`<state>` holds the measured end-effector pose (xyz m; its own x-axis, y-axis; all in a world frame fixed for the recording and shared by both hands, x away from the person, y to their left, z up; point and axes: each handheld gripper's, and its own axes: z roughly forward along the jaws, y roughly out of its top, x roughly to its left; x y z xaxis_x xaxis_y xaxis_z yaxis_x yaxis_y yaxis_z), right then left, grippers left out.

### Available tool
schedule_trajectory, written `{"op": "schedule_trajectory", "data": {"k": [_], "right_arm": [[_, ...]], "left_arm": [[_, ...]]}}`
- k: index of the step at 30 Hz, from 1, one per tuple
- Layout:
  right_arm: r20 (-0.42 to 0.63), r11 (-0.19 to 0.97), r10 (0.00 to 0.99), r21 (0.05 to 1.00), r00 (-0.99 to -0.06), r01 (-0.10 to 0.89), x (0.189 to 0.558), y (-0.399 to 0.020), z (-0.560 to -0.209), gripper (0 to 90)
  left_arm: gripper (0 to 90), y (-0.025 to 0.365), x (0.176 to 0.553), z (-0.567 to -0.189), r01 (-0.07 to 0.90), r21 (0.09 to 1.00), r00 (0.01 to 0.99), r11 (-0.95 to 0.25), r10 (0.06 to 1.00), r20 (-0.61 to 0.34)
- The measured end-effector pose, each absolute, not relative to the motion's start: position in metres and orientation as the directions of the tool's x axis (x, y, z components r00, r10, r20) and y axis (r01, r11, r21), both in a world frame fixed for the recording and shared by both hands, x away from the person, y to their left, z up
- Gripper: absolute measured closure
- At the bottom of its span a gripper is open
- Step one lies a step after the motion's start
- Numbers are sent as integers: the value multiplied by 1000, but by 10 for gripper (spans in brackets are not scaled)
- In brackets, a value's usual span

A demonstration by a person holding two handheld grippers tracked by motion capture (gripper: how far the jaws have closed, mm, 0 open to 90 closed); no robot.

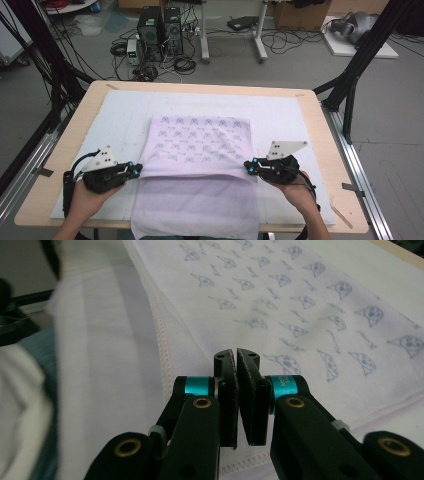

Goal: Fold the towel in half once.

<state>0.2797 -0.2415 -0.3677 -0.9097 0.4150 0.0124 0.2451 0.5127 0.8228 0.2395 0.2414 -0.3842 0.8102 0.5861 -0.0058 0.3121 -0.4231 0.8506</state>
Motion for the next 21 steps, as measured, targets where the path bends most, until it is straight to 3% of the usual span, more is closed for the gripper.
{"op": "schedule_trajectory", "data": {"k": [2, 3, 4, 7, 13, 16, 18, 21], "right_arm": [[57, 504, 330, 834, -942, 227, 264, -244, -362, 825], [81, 500, 273, 839, -959, 213, 258, -244, -360, 764], [70, 505, 264, 840, -962, 199, 254, -242, -359, 706], [52, 525, 283, 827, -958, 200, 260, -236, -364, 648], [99, 509, 411, 799, -906, 319, 315, -234, -381, 569], [84, 506, 467, 791, -880, 343, 338, -234, -380, 535], [52, 508, 514, 786, -856, 353, 355, -234, -378, 517], [33, 511, 570, 768, -821, 386, 384, -234, -379, 477]], "left_arm": [[850, 242, 222, -380, 294, 857, 842, -423, 539, -23], [788, 242, 219, -379, 300, 852, 845, -429, 535, -28], [698, 240, 219, -378, 305, 846, 838, -438, 546, -20], [618, 239, 234, -378, 311, 847, 823, -431, 567, -14], [523, 235, 287, -390, 336, 841, 775, -424, 632, 10], [514, 231, 318, -396, 357, 827, 735, -434, 677, 38], [515, 230, 340, -399, 392, 835, 706, -385, 708, -5], [513, 228, 368, -400, 410, 831, 667, -376, 745, 8]]}}
